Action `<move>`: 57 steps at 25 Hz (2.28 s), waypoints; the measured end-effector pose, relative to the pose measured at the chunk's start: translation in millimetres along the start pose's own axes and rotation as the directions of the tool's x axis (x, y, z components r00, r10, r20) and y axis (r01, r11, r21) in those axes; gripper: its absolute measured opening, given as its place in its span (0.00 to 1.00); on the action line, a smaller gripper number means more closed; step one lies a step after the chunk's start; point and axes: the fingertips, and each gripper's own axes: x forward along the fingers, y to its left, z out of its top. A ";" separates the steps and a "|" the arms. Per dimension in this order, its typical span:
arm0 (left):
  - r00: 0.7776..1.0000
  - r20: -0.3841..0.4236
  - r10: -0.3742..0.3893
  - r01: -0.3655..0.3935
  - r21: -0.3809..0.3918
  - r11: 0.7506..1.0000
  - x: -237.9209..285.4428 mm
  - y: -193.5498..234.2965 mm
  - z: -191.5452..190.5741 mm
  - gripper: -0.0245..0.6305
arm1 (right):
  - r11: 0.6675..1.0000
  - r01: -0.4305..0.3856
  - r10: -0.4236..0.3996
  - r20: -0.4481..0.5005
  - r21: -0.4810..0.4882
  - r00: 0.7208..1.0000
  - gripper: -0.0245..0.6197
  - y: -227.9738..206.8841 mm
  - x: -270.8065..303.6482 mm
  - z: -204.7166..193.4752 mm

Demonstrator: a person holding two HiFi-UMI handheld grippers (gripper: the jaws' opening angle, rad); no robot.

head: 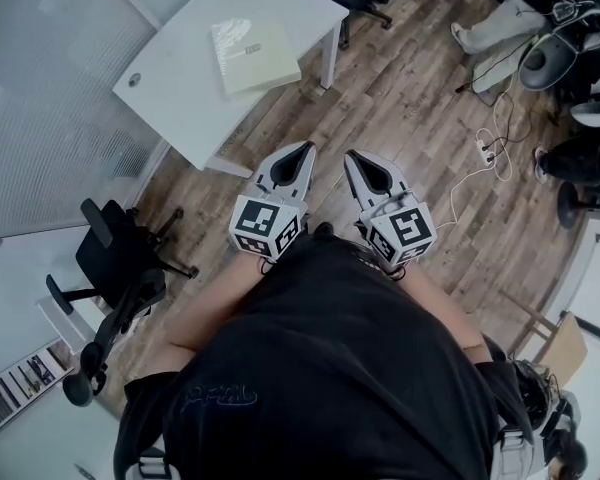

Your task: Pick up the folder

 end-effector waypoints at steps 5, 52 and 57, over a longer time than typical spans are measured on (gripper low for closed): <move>0.999 -0.018 -0.037 0.036 -0.015 0.999 25.5 16.6 4.7 0.06 | 1.000 0.017 -0.016 -0.020 0.011 1.000 0.07 -16.0 24.7 2.5; 0.987 -0.027 0.160 -0.162 -0.083 0.983 110.1 338.7 89.6 0.06 | 0.994 -0.110 0.110 -0.086 0.007 0.990 0.08 -66.4 367.8 65.7; 0.980 -0.040 0.194 -0.198 -0.106 0.975 129.0 355.4 79.4 0.06 | 0.989 -0.147 0.149 -0.119 0.032 0.982 0.08 -92.6 389.1 56.1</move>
